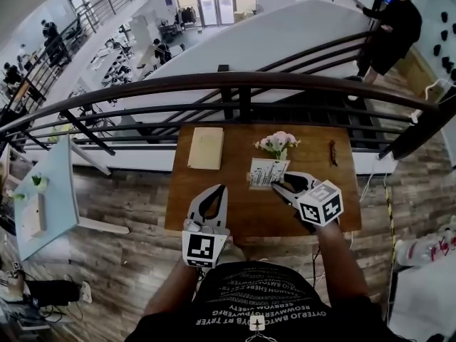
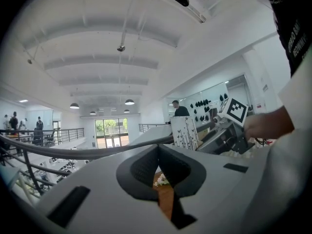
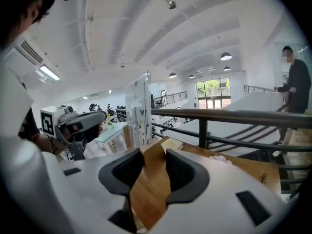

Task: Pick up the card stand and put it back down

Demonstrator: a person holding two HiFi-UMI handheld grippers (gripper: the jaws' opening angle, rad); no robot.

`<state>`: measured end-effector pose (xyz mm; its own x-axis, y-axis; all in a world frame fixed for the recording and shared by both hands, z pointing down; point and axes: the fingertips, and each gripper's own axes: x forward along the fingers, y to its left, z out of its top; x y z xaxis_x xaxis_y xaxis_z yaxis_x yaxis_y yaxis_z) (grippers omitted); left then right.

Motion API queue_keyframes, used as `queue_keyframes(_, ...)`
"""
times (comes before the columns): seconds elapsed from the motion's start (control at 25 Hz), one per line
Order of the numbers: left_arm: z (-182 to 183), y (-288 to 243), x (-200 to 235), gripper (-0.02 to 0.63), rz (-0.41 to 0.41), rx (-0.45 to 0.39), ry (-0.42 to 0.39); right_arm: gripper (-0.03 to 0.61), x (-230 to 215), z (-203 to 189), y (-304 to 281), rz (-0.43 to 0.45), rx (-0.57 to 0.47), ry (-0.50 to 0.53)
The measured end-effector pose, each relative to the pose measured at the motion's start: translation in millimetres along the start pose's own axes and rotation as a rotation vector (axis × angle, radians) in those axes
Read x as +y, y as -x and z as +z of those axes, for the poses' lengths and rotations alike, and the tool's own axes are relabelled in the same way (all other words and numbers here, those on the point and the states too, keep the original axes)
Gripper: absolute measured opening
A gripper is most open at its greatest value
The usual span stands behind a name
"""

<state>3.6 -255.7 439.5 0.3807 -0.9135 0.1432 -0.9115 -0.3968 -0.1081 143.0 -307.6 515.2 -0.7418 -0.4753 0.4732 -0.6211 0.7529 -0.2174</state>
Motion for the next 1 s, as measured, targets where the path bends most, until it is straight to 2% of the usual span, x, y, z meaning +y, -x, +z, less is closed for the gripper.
queue_keyframes(0.2,-1.2,12.7,-8.1,0.023,0.003,0.002,-0.008,0.16,11.6,21.9,15.6,0.024,-0.056,0.01)
queue_keyframes(0.68,-0.5,36.3,-31.4,0.023,-0.005,0.011,-0.022,0.16,35.6,62.8,57.2,0.069,-0.094,0.046)
queue_keyframes(1.0,3.4,48.5,-26.2,0.023,0.015,-0.002,-0.024,0.16,48.9,80.4,72.1,0.097,-0.123,0.056)
